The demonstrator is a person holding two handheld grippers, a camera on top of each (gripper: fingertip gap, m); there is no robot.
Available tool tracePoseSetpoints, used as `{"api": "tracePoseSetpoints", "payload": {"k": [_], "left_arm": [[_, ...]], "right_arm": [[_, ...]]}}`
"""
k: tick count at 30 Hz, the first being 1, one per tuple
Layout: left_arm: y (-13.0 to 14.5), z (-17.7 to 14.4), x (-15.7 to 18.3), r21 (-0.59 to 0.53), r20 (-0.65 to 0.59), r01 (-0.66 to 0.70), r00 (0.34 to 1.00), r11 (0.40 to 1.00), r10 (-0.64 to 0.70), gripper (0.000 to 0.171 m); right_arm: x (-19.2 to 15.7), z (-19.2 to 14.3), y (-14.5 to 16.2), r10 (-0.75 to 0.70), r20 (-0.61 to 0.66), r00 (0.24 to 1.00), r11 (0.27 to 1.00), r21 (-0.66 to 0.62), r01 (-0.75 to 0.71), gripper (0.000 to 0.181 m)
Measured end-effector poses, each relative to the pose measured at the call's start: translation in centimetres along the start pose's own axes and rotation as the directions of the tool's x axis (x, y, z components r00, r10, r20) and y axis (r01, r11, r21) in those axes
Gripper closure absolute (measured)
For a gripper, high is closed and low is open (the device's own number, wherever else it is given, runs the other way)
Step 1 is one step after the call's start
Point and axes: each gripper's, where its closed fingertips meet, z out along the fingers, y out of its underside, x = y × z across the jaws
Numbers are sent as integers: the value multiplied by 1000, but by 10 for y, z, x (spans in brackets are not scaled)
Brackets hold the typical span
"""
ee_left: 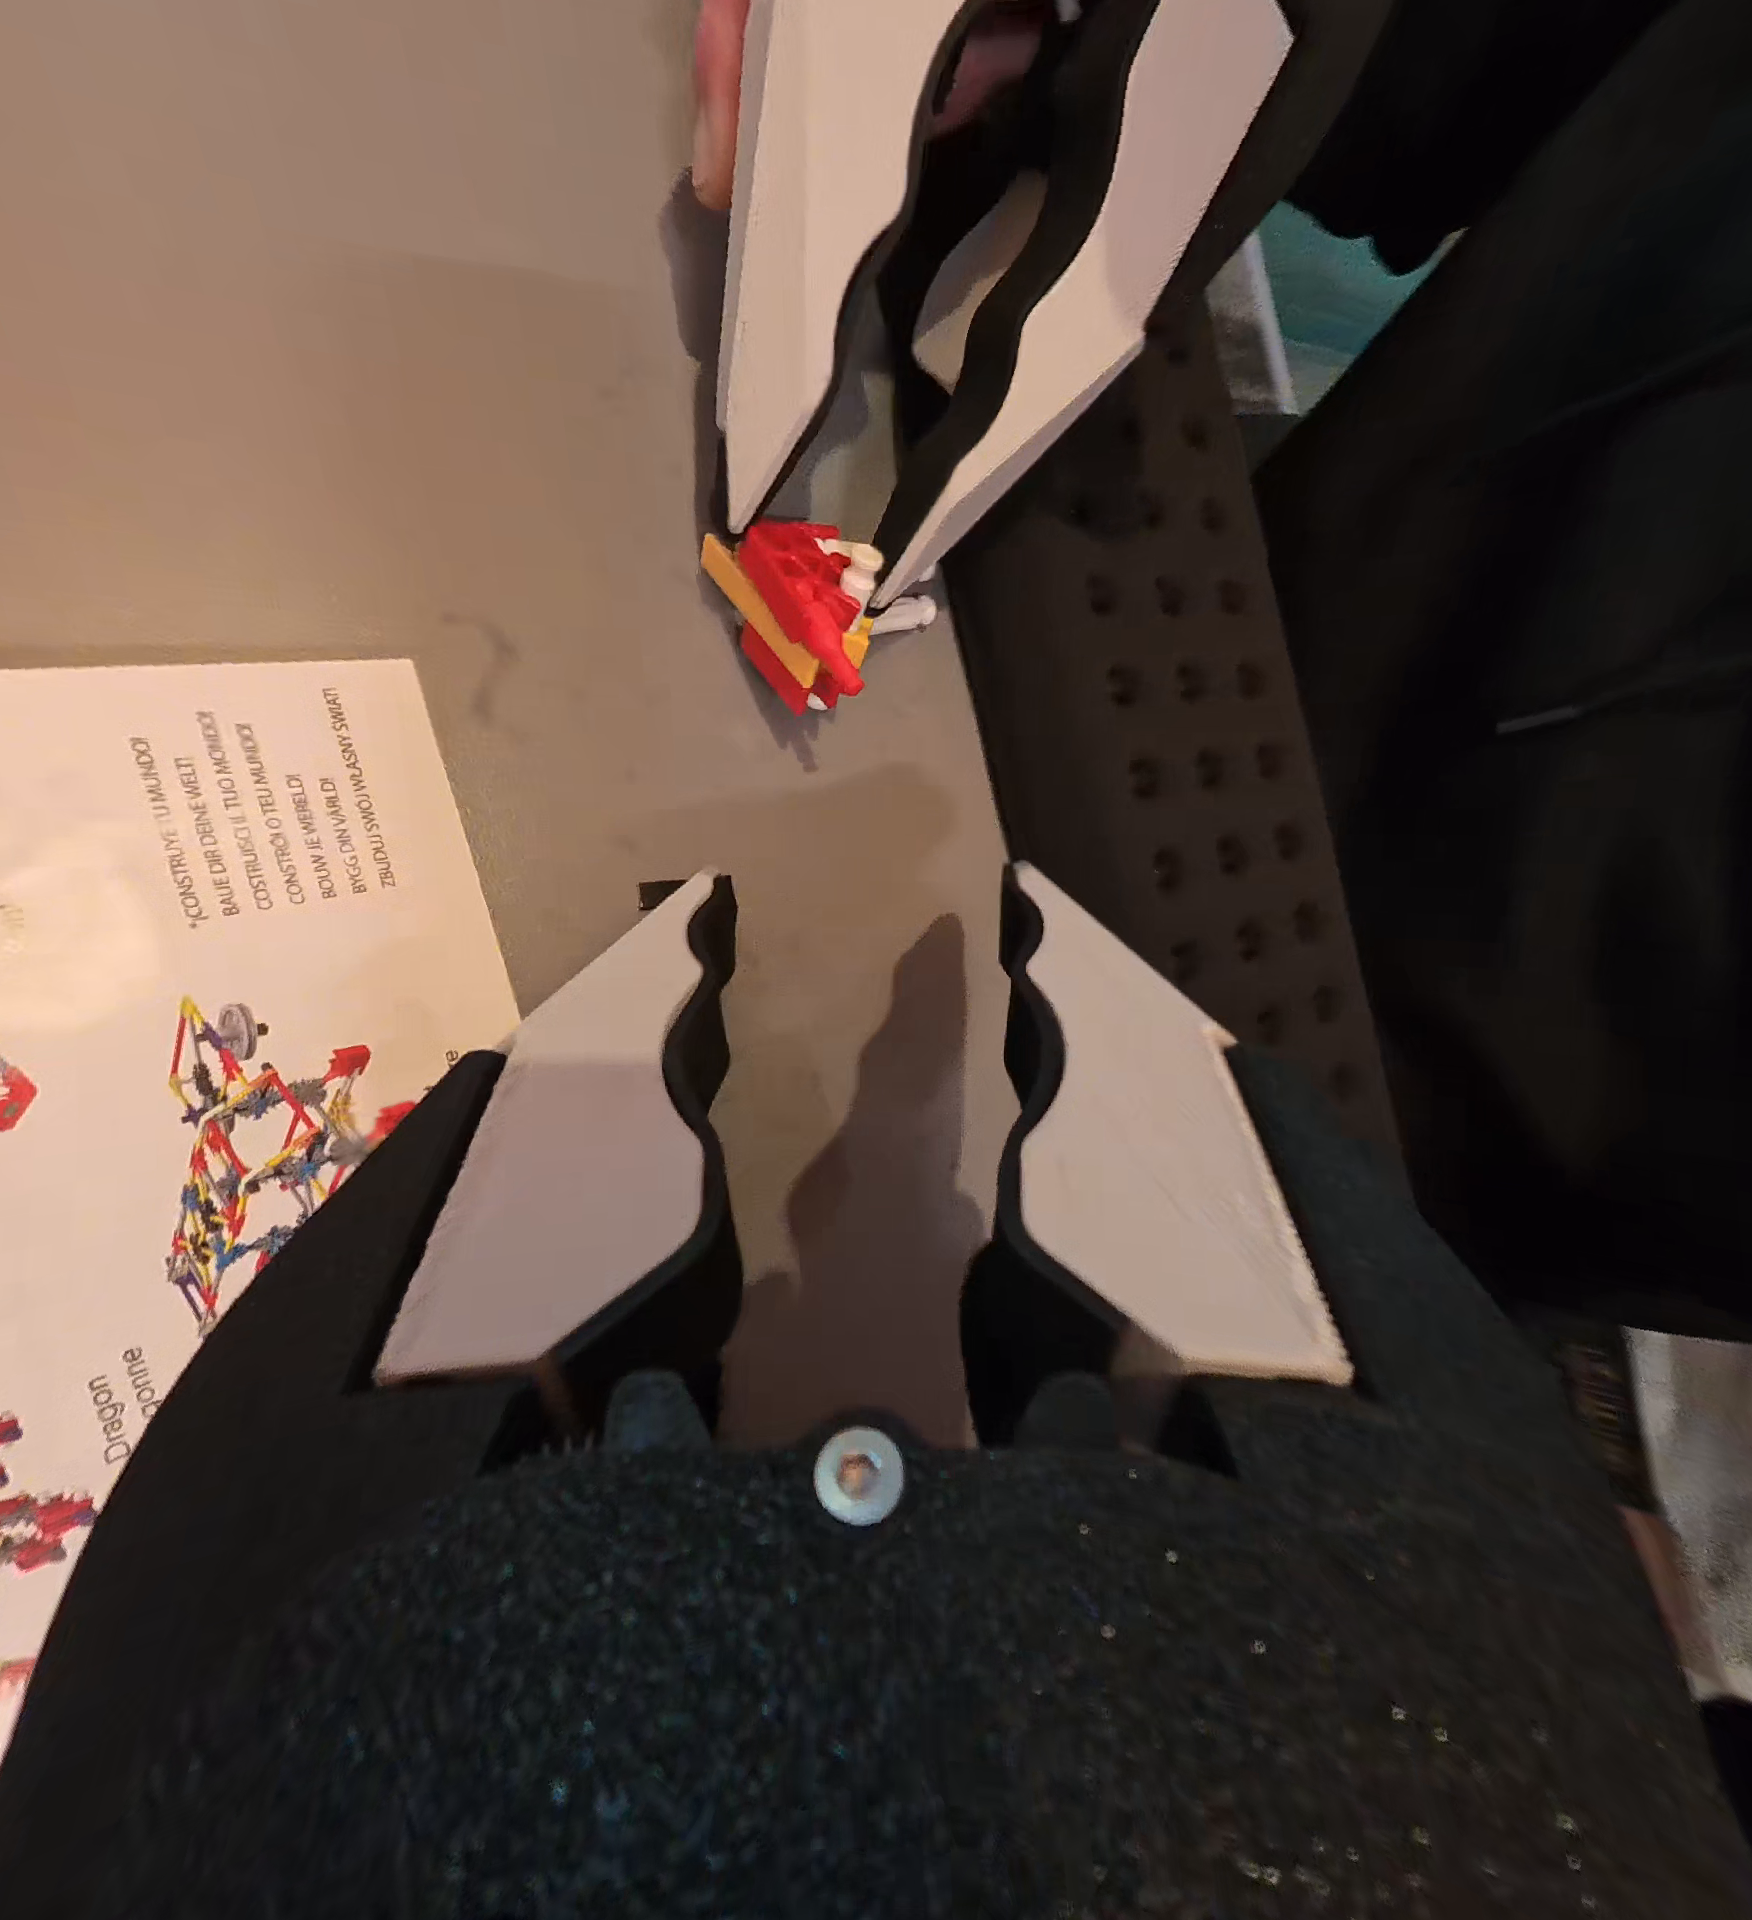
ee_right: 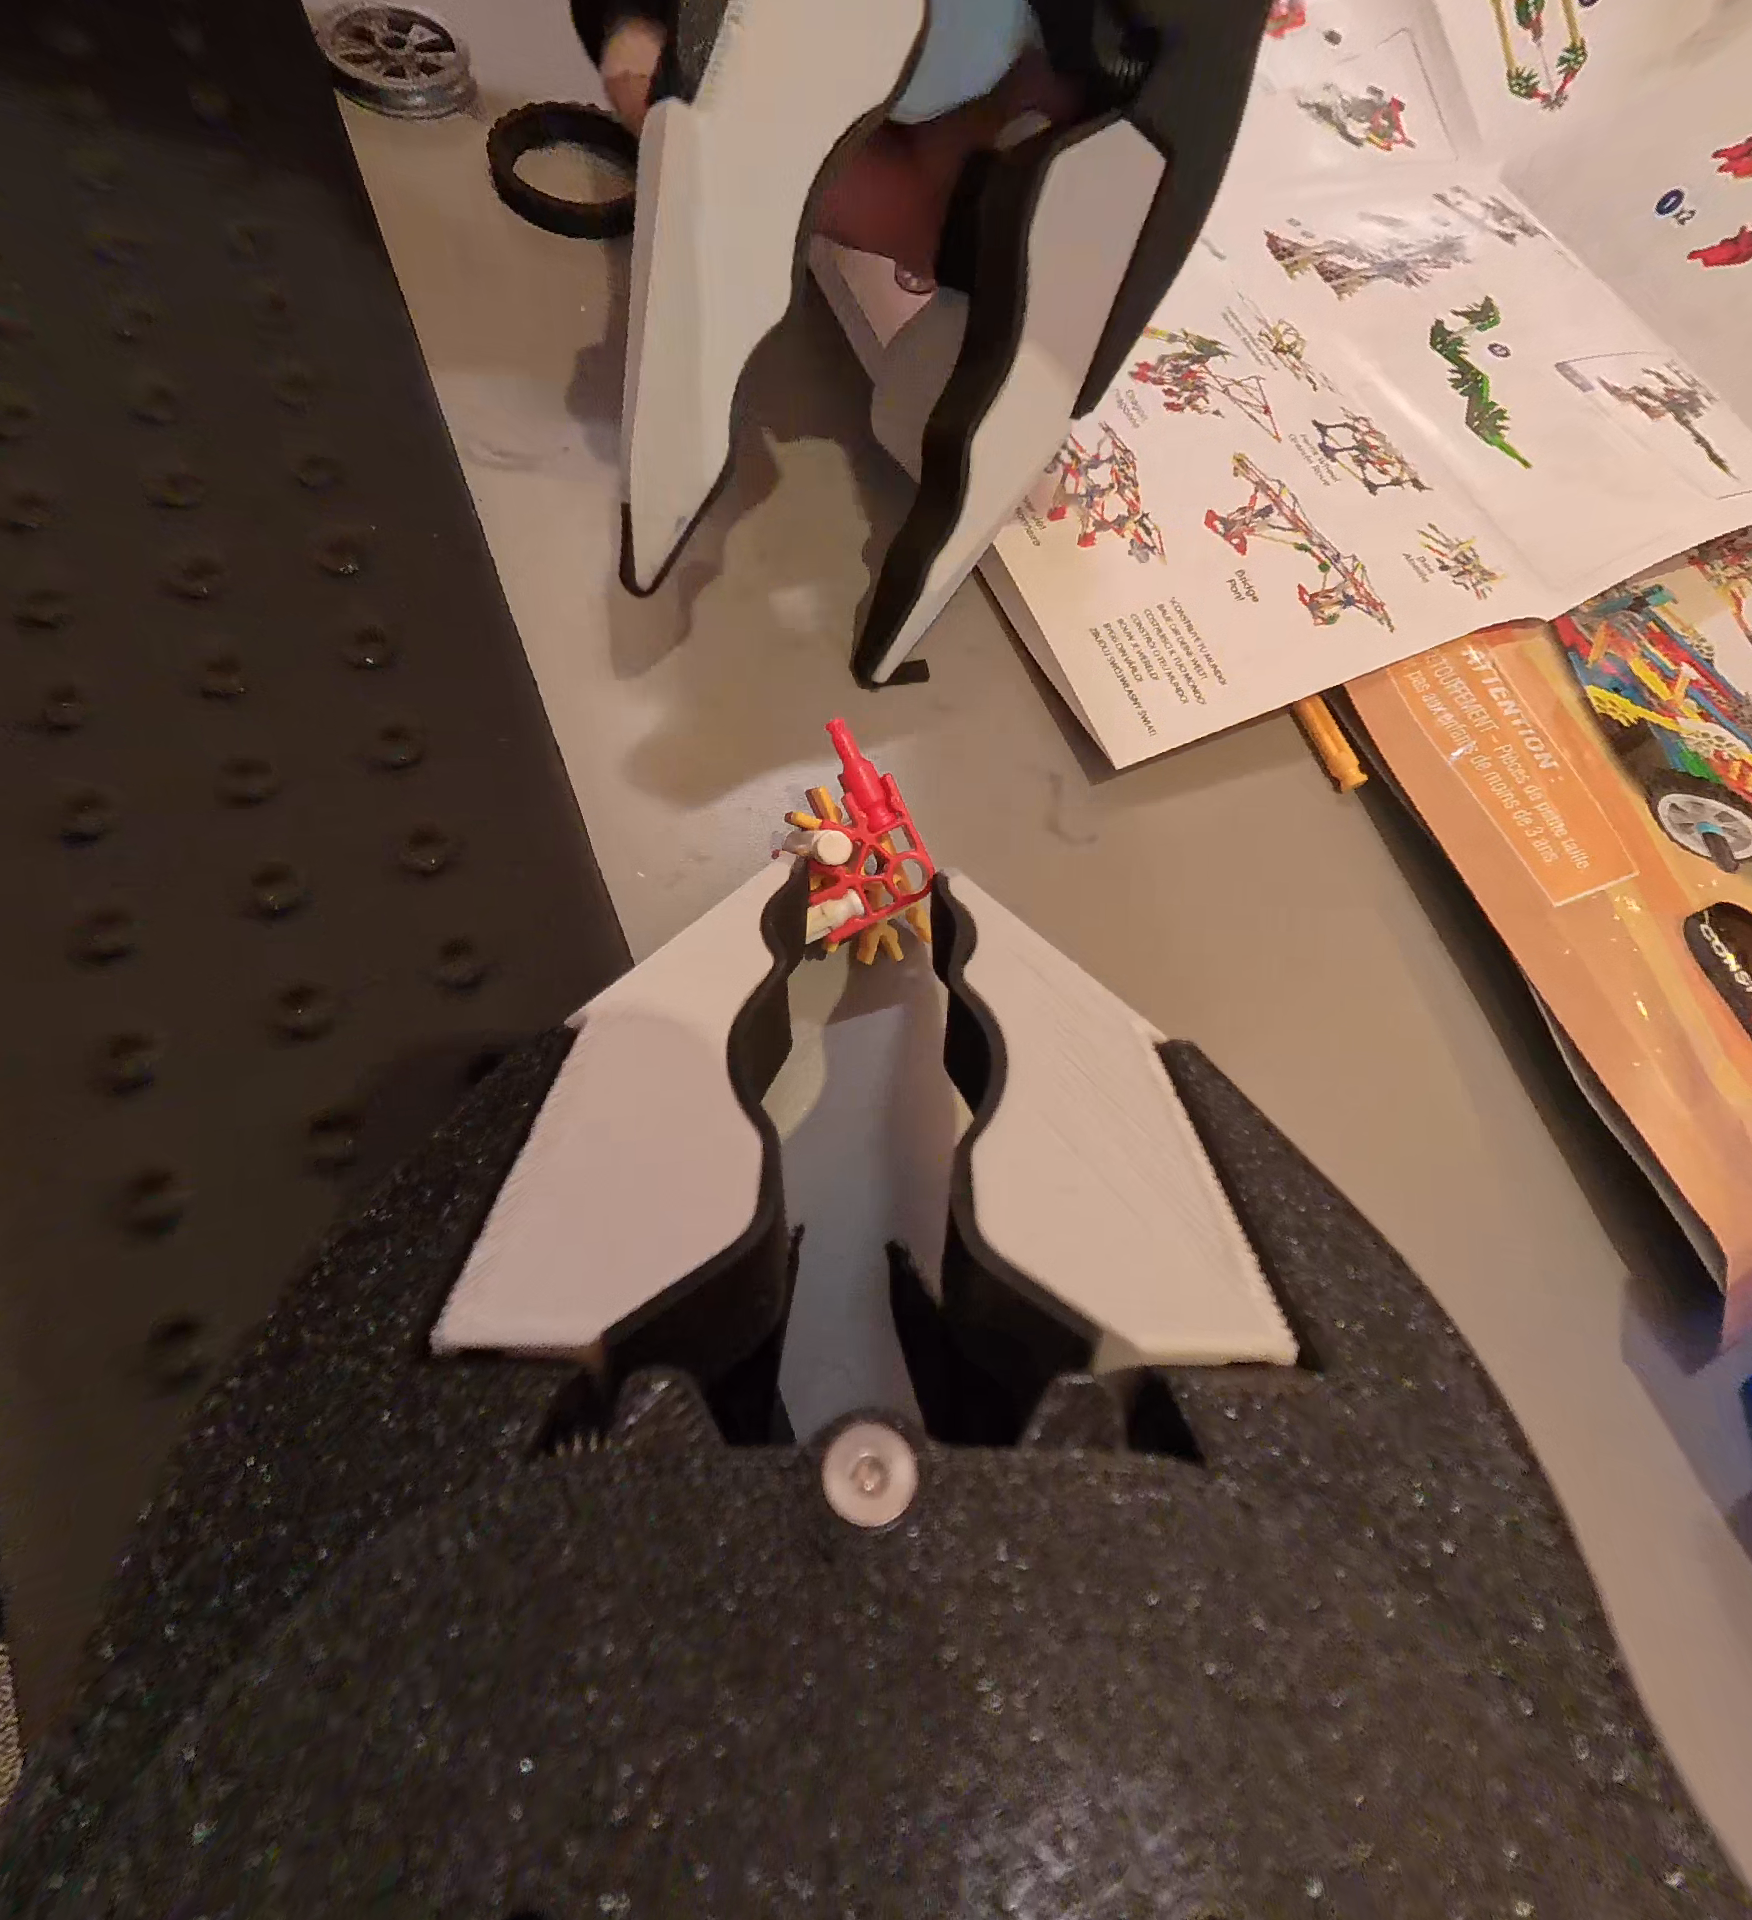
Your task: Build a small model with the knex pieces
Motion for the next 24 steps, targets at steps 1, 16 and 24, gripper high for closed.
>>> {"api": "tracePoseSetpoints", "payload": {"k": [1, 16, 24], "left_arm": [[0, 1, 0, 7, 22, -15, 1000, 1000, 15, 123], [-28, -3, -12, 212, 314, -264, 930, 941, 191, 105], [-33, -9, -18, 195, 439, -335, 870, 922, 223, 105]], "right_arm": [[0, 0, 0, 2, -4, 1000, 1000, -1, -2, 158], [7, -2, 0, -3, -121, 993, 997, -71, -5, 158], [10, 0, -2, -16, -204, 979, 993, -120, -9, 158]]}}
